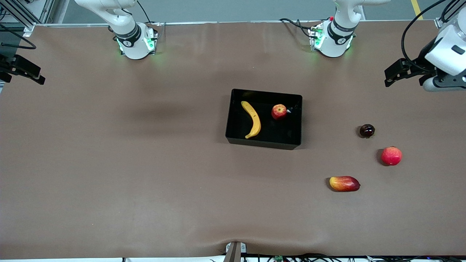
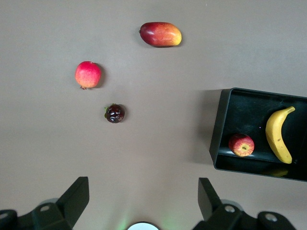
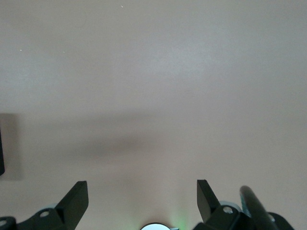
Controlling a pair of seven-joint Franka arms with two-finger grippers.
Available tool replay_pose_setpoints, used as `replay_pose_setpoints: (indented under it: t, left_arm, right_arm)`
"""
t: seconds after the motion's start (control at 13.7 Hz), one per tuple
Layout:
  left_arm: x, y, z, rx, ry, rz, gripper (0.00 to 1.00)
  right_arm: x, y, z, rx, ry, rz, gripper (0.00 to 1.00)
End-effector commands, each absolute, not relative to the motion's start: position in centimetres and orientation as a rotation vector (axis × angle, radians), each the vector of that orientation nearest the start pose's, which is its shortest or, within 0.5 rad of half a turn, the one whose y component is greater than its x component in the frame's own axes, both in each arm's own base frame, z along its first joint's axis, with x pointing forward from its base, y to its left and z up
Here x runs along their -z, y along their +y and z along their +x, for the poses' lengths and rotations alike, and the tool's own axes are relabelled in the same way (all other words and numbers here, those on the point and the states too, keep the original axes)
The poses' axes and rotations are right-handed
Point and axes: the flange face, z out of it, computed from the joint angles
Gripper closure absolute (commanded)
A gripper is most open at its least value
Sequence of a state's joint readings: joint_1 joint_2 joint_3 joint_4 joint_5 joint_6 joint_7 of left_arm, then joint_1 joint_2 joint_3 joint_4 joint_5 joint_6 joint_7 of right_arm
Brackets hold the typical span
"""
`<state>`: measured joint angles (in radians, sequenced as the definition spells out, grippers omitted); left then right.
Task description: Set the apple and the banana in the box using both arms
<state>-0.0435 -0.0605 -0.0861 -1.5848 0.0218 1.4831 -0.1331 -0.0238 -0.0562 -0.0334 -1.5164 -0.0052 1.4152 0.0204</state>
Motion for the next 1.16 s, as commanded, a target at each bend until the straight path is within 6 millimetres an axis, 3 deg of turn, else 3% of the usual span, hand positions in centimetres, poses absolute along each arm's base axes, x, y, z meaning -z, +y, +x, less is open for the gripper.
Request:
replay_pose_setpoints:
  t: [0.0,0.15,0.44,0.73,1.09]
  left_arm:
    - [-64.7,-6.5,50.9,-0.016,-0.004,-3.12,0.0]
    - [-65.1,-5.6,51.1,0.0,-0.027,-3.109,0.0]
    - [-66.0,-7.1,51.1,0.028,-0.006,-3.109,0.0]
    - [-66.9,-7.0,51.2,0.056,-0.003,-3.111,0.0]
    - [-66.3,-6.7,51.6,0.032,-0.006,-3.111,0.0]
  right_arm:
    - [-66.8,-3.5,51.8,-0.07,0.112,-3.141,0.0]
    - [-66.8,-3.5,51.8,-0.068,0.112,-3.141,0.0]
    - [-66.8,-3.5,51.8,-0.067,0.113,-3.136,0.0]
    - [-66.8,-3.5,51.8,-0.067,0.113,-3.136,0.0]
    - [-66.8,-3.6,51.8,-0.067,0.115,-3.136,0.0]
